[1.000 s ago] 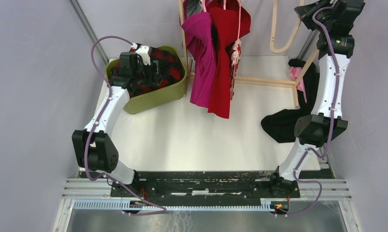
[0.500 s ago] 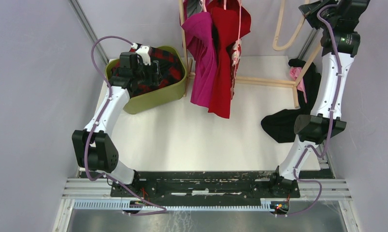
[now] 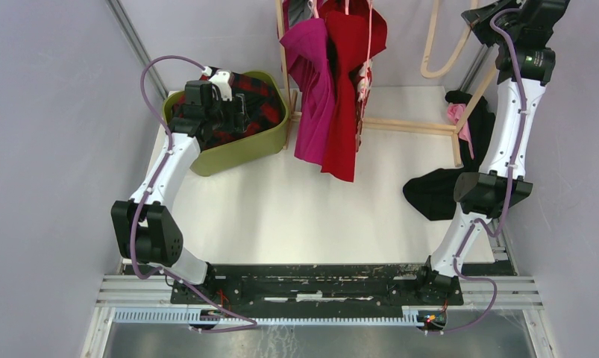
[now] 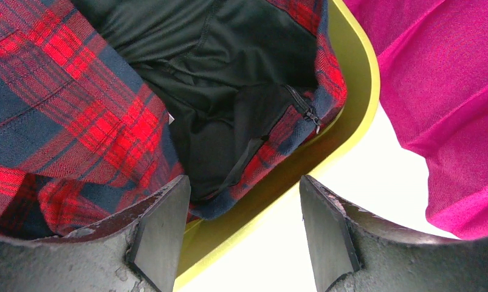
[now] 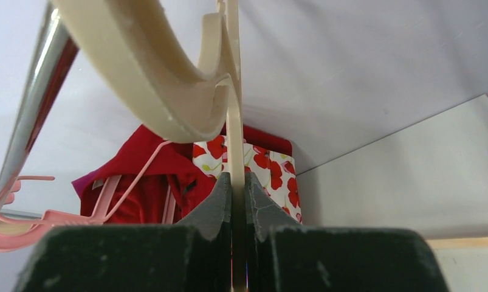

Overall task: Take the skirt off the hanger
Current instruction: Place the hanger at the clothesline.

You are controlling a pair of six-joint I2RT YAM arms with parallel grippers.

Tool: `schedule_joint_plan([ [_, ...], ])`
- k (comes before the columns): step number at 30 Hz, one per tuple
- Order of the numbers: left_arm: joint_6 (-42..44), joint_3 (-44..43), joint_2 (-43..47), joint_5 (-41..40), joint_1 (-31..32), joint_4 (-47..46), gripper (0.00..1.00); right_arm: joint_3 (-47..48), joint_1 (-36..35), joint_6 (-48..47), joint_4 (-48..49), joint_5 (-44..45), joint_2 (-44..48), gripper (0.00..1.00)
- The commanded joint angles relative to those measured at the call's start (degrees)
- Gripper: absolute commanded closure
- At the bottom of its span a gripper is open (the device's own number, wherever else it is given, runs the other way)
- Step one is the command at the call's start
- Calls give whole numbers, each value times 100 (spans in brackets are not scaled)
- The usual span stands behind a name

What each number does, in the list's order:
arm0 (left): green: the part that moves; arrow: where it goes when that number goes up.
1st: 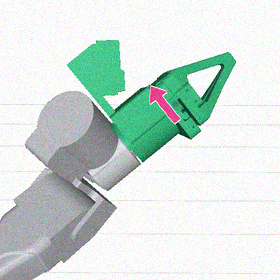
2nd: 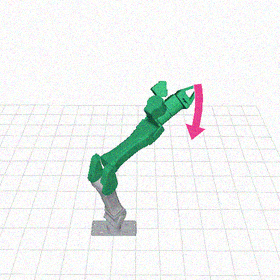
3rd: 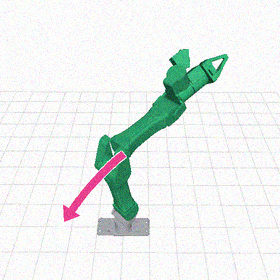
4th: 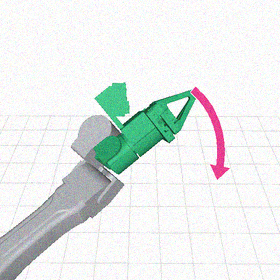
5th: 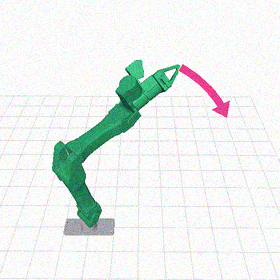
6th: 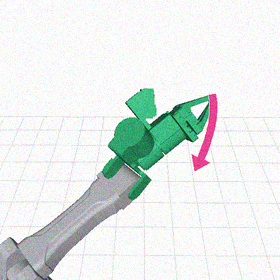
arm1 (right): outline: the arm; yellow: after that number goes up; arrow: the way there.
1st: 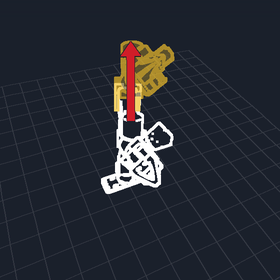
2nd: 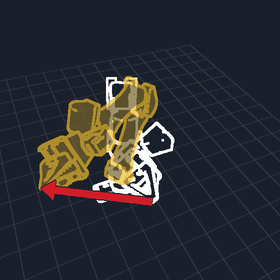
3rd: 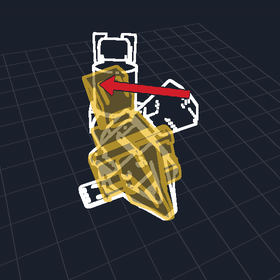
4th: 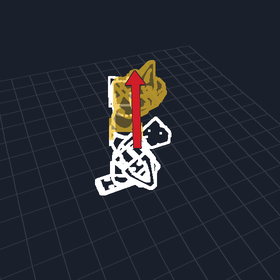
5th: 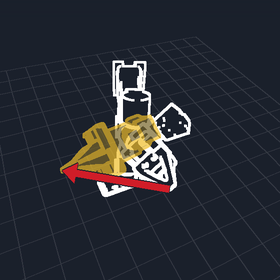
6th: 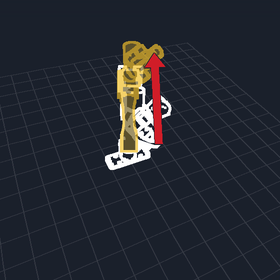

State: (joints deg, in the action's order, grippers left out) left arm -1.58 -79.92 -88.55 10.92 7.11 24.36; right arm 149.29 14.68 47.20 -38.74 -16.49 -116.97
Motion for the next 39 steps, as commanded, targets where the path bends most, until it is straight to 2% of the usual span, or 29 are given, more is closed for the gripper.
schedule_joint_plan([
  [1, 176, -191, 184, -21, 6, -82, 27, 91, -10, -142, -352, 145, -268, 99],
  [3, 174, -188, 171, -15, 7, -88, 27, 83, -14, -286, -471, 155, -237, 99],
  [11, 158, -166, 180, 24, 11, -132, 27, 0, 25, -418, -373, 53, -145, 78],
  [21, 167, -61, 272, 7, 2, -134, 27, -14, 22, -579, -200, -112, -111, 72],
  [29, 159, 1, 302, 51, 2, -169, 27, -189, 27, -912, 56, -319, 22, 60],
  [39, 158, 72, 341, 92, 5, -196, 27, -235, 107, -1015, 50, -421, 140, 57],
])
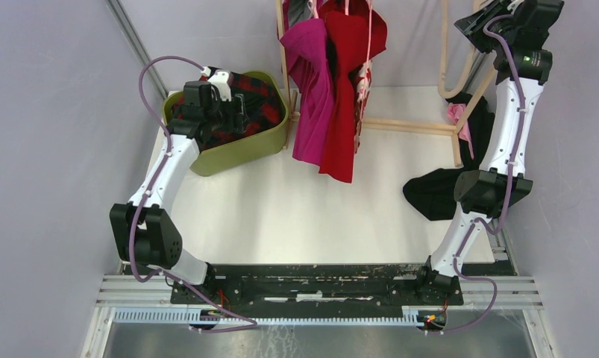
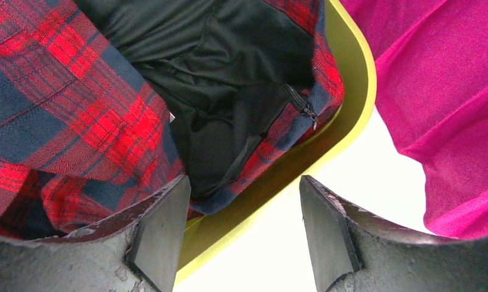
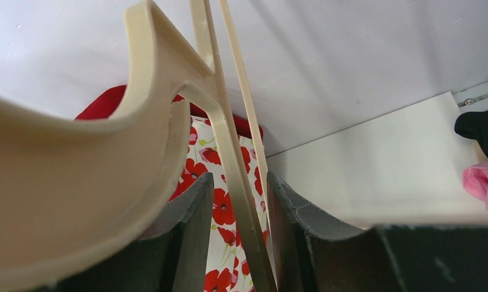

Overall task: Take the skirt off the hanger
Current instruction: Place the hanger at the clothesline.

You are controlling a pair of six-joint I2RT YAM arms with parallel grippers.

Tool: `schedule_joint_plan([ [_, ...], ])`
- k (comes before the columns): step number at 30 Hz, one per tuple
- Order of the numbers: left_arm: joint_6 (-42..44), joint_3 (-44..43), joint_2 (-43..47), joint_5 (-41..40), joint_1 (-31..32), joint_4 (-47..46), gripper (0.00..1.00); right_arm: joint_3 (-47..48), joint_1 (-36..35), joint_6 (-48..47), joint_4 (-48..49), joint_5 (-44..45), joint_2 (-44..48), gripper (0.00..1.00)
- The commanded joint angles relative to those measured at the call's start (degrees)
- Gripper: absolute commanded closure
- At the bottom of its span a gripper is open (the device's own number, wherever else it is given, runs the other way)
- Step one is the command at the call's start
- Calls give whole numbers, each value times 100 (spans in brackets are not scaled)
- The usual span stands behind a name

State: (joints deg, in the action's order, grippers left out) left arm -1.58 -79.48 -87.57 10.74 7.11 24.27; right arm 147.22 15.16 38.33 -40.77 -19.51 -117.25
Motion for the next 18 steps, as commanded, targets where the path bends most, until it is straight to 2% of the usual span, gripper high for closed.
schedule_joint_plan([
  [1, 158, 37, 248, 119, 4, -194, 27, -57, 84, -132, 260, -131, 194, 57],
  [7, 158, 64, 250, 119, 7, -217, 27, 11, 178, -29, 248, -98, 281, 59],
  [9, 158, 71, 258, 120, 7, -225, 27, 61, 179, 52, 240, -42, 282, 66],
  [12, 158, 98, 261, 112, 2, -239, 27, 123, 178, 120, 200, 8, 256, 81],
  [18, 158, 104, 265, 108, 6, -239, 27, 282, 180, 77, 3, 56, 309, 83],
])
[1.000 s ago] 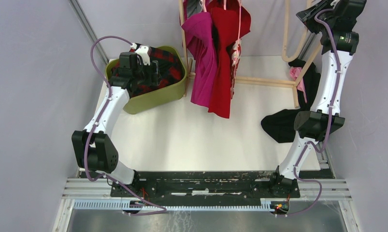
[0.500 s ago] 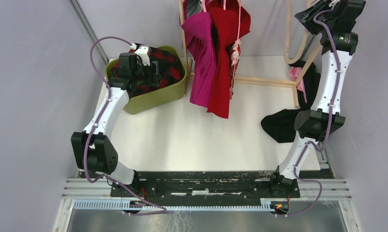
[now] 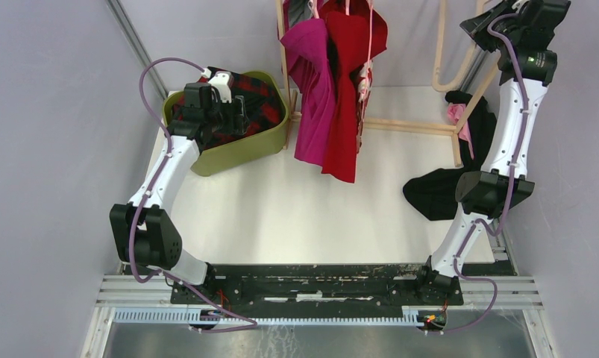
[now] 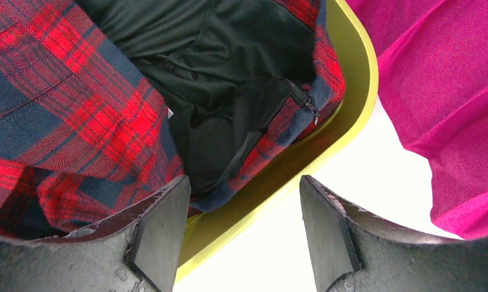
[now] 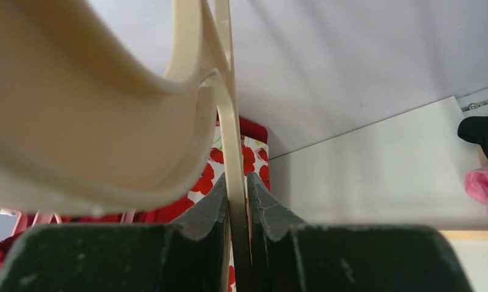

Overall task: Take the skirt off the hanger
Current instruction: Place the hanger at the clothesline.

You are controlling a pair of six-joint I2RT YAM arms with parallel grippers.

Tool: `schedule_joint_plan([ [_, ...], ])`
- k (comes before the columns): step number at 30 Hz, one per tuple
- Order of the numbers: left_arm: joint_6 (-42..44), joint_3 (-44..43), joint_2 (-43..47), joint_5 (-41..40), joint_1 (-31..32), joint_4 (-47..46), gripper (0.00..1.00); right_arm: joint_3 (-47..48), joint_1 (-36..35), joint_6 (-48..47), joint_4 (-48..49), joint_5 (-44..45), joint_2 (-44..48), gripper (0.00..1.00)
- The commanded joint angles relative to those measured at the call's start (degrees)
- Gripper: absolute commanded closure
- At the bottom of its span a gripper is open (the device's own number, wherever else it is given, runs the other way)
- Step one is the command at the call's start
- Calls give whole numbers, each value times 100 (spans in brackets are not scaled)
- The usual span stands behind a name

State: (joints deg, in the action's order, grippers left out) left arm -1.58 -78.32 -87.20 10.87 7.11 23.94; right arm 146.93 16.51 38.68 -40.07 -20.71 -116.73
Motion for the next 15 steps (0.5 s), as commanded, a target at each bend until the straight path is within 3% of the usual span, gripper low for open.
schedule_joint_plan([
  [1, 156, -16, 223, 99, 1, -206, 27, 284, 53, 29, -116, 199, 282, 82],
  [15, 150, -7, 234, 154, 3, -206, 27, 310, 75, 7, 37, 22, 362, 55],
])
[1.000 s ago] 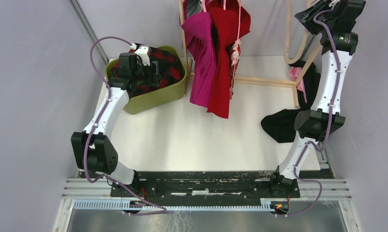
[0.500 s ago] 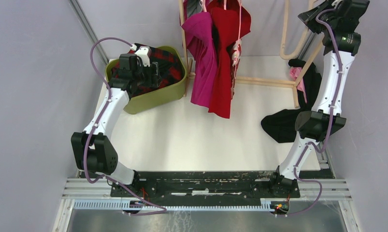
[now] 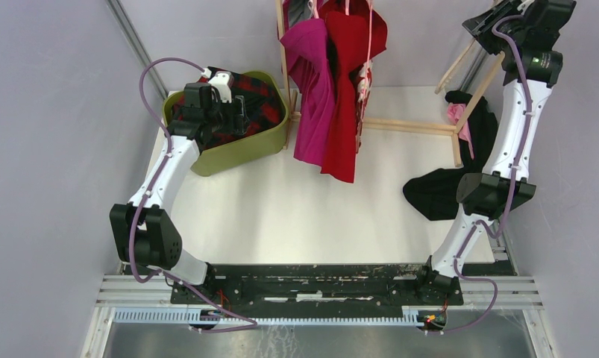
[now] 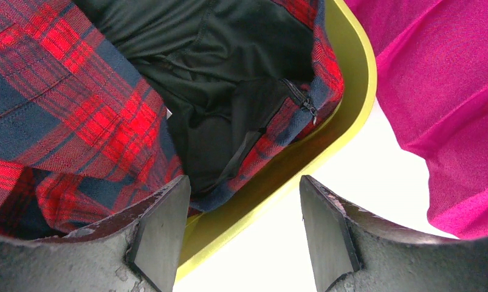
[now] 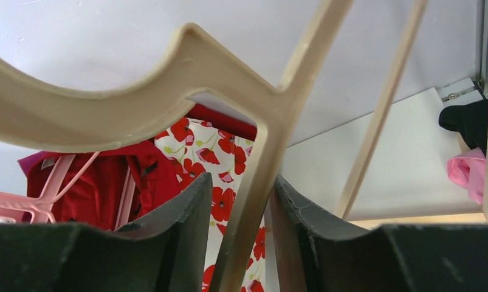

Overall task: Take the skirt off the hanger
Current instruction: Place the hanger at the clothesline.

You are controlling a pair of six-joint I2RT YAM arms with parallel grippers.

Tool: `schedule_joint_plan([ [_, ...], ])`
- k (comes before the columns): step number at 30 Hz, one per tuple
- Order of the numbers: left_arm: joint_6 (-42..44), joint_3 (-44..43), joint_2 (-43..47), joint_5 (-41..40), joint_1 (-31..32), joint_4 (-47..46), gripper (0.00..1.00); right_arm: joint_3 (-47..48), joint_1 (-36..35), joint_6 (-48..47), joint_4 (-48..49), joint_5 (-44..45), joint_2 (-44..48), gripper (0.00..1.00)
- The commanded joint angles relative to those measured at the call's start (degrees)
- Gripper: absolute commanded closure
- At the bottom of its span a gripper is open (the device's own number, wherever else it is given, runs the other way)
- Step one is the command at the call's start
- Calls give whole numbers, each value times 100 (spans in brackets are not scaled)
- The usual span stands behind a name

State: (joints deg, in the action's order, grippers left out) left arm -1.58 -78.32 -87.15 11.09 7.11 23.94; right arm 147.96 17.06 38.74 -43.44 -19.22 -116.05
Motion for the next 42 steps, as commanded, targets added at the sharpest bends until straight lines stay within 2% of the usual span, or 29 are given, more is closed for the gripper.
schedule_joint_plan([
  [1, 150, -5, 242, 131, 2, -206, 27, 216, 25, 2, 392, -139, 294, 54],
  [14, 167, 63, 241, 180, 6, -243, 26, 122, 56, -95, 558, -419, 649, 45],
  [20, 184, 134, 337, 235, 33, -258, 26, -132, 61, -190, 469, -289, 876, 42],
  [22, 185, 167, 355, 235, 45, -259, 25, -232, 67, -283, 386, -222, 973, 38],
  [28, 202, 202, 425, 147, 102, -259, 23, -345, 69, -425, 304, -66, 1137, 38],
  [31, 194, 208, 427, 72, 151, -242, 19, -267, 25, -524, 238, -20, 1228, 39],
  [32, 189, 200, 427, 64, 163, -241, 15, -301, -26, -561, 235, -28, 1276, 40],
  [35, 169, 105, 415, 49, 235, -205, 13, -491, -423, -729, 271, -30, 1436, 41],
  [39, 152, -98, 400, 4, 329, -115, 1, -581, -1260, -1284, 94, 309, 1547, 41],
  [42, 133, -111, 478, -72, 398, -56, 1, -717, -1851, -1870, 55, 712, 1605, 41],
])
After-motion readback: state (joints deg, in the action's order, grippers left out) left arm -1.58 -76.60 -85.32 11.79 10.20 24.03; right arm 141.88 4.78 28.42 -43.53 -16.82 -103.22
